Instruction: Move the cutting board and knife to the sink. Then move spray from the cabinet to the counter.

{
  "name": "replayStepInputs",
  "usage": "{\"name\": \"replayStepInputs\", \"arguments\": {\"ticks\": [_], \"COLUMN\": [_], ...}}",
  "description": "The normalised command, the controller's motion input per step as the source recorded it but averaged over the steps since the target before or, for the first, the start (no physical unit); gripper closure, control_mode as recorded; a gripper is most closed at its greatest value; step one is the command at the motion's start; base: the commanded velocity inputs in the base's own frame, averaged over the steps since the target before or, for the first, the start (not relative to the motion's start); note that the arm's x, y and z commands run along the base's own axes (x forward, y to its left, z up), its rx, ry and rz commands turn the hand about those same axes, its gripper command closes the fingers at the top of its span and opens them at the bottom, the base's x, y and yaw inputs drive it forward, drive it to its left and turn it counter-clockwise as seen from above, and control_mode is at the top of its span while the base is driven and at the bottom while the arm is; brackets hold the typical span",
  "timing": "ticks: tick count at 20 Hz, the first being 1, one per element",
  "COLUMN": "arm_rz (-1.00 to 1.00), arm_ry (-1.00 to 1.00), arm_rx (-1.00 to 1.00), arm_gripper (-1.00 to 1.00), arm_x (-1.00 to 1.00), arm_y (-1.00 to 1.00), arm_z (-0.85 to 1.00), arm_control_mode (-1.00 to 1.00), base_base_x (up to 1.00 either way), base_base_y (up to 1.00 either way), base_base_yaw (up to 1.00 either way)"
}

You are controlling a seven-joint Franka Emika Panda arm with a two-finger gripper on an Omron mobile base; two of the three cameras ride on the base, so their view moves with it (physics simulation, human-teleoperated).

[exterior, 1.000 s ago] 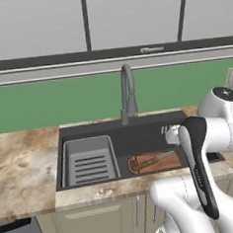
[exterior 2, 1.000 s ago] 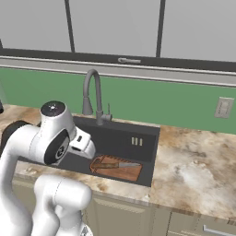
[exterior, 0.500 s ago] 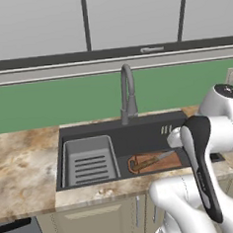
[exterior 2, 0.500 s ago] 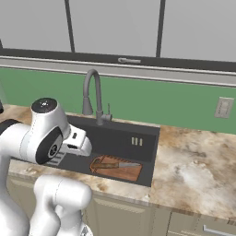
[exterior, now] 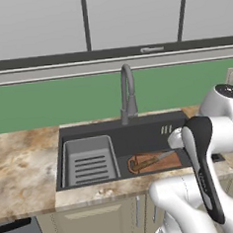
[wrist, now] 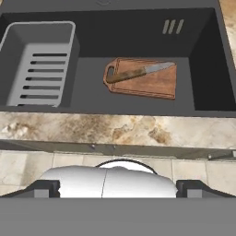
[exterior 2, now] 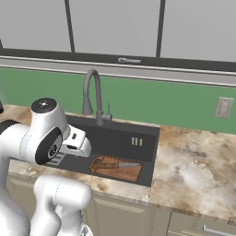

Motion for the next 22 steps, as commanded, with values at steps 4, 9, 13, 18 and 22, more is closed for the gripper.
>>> {"name": "replayStepInputs", "arguments": {"ticks": [4,9,13,18,22], "arm_rz": [0.0,0.0,0.0,0.0,0.0], "arm_ry": [0.0,0.0,0.0,0.0,0.0], "arm_rx": [0.0,0.0,0.0,0.0,0.0], "arm_gripper": [-1.0,-1.0,-1.0,-1.0,-1.0], "arm_x": [0.0,0.0,0.0,0.0,0.0], "arm_y": [0.0,0.0,0.0,0.0,0.0], "arm_z": [0.0,0.0,0.0,0.0,0.0], "arm_control_mode": [1.0,1.0,1.0,1.0,1.0], "base_base_x": [-0.47,-0.54,-0.62,-0.3,0.0], "base_base_y": [0.0,0.0,-0.04,0.07,0.14], "base_base_yaw": [0.0,0.0,0.0,-0.49,-0.9]}}
